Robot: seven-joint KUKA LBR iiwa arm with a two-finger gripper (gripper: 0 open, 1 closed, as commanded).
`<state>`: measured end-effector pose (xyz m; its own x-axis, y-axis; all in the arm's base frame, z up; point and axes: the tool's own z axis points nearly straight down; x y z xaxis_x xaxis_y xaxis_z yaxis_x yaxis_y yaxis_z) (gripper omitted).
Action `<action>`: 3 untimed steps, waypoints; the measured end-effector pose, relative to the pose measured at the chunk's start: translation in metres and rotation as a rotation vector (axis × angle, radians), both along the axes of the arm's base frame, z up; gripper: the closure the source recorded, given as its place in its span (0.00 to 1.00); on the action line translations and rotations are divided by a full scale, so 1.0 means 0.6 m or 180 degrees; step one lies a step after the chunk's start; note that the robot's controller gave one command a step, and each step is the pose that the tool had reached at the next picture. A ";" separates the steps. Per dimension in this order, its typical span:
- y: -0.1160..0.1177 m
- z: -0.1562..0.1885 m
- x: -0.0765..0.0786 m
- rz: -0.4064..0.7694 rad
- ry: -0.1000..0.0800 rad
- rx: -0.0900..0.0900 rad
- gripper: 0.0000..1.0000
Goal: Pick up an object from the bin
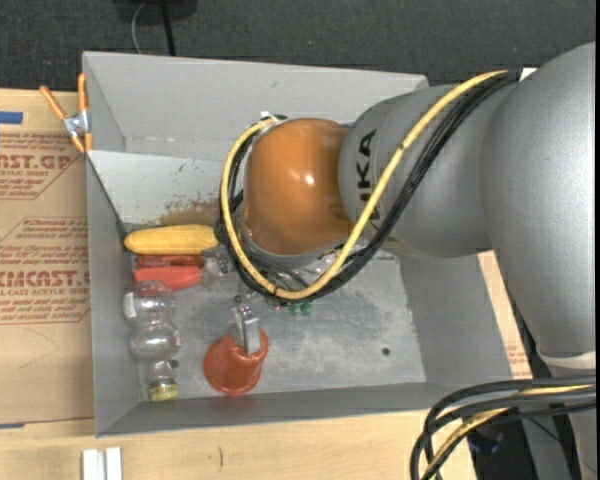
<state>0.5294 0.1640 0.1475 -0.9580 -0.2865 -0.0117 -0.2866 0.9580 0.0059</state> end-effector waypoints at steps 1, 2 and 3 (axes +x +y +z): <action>-0.028 -0.019 -0.025 0.0346 -0.0059 0.0020 0.00; -0.028 -0.027 -0.026 0.0674 -0.0062 0.0016 0.00; -0.034 -0.029 -0.032 0.0515 -0.0016 0.0002 1.00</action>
Offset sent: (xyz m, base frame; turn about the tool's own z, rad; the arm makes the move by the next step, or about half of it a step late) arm -0.0471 -0.0155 -0.0775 -0.2017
